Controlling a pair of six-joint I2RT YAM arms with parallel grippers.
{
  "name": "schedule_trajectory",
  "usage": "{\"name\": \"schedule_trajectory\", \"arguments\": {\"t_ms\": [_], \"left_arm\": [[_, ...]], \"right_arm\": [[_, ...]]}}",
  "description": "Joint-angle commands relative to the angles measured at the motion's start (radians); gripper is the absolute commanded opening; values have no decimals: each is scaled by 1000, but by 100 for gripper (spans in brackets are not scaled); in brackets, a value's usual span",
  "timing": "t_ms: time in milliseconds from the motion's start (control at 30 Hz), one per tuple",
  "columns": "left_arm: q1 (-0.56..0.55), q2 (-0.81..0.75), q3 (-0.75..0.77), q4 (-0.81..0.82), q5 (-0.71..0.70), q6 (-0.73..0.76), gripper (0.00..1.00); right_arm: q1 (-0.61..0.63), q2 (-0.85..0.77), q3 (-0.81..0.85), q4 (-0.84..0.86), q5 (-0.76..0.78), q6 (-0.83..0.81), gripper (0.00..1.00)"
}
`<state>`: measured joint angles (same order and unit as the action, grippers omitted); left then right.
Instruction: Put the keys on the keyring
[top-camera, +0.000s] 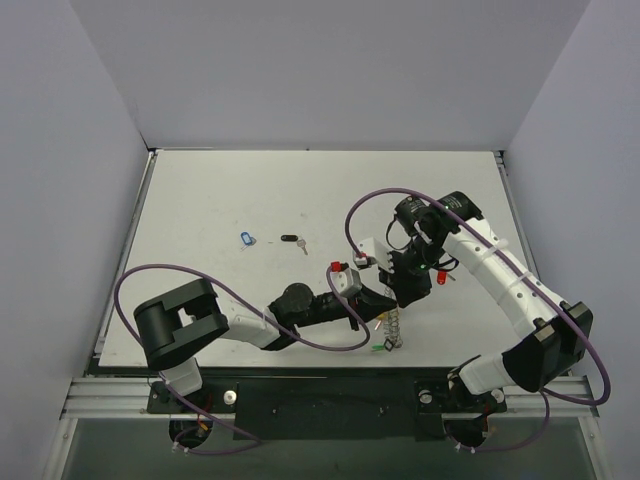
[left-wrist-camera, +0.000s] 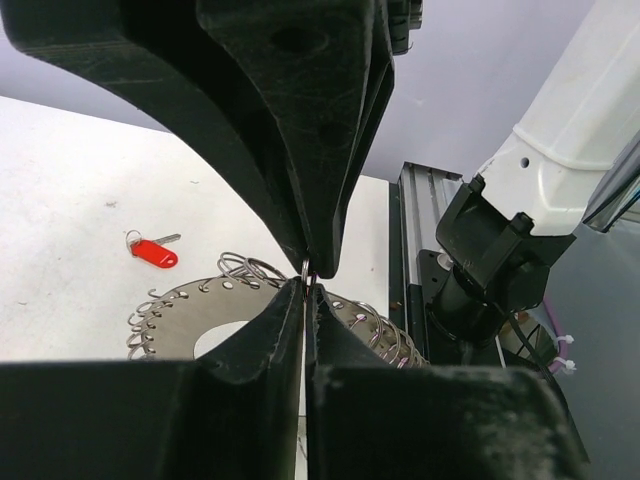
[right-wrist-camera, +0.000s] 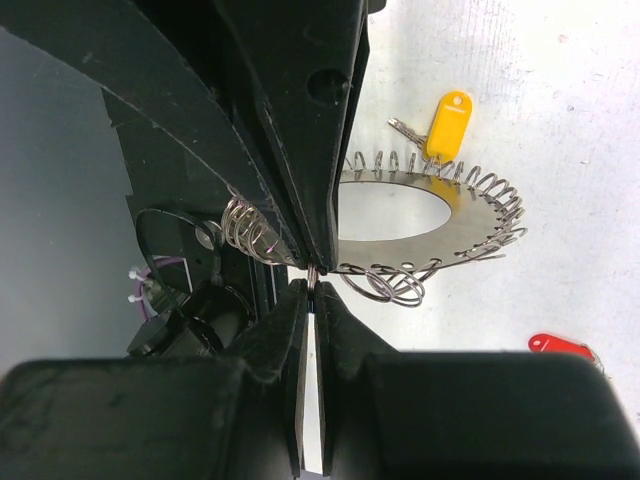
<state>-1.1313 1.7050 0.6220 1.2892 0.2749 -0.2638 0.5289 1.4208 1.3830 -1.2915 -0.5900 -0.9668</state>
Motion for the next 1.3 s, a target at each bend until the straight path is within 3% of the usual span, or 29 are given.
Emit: {"name": "schedule_trajectory", "arguments": {"t_ms": [0, 33, 167, 467, 567, 633, 733, 967, 1267], "left_arm": [[-4, -1, 38, 111, 23, -17, 8], [-2, -2, 41, 105, 24, -21, 0], [-2, -18, 39, 73, 3, -37, 0], [-4, -94, -62, 128, -75, -66, 0], [-7, -119, -87, 139, -94, -71, 0], [-10, -139, -108, 156, -108, -71, 0], [-16, -160, -125, 191, -129, -61, 0], [-28, -199, -123, 179, -143, -25, 0], [-45, -235, -117, 145, -158, -9, 0]], "right_arm": [[-6, -25, 1, -95, -44, -12, 0], [-6, -28, -2, -95, -47, -13, 0], [-10, -40, -12, -97, -60, -27, 0], [-122, -94, -22, -132, -212, -134, 26], [-183, -143, -39, -146, -299, -246, 35], [-239, -189, -103, -144, -406, -364, 49], [-291, -258, -189, -146, -530, -588, 58], [-310, -221, -259, -179, -675, -769, 54], [-320, -197, -288, -203, -731, -779, 39]]}}
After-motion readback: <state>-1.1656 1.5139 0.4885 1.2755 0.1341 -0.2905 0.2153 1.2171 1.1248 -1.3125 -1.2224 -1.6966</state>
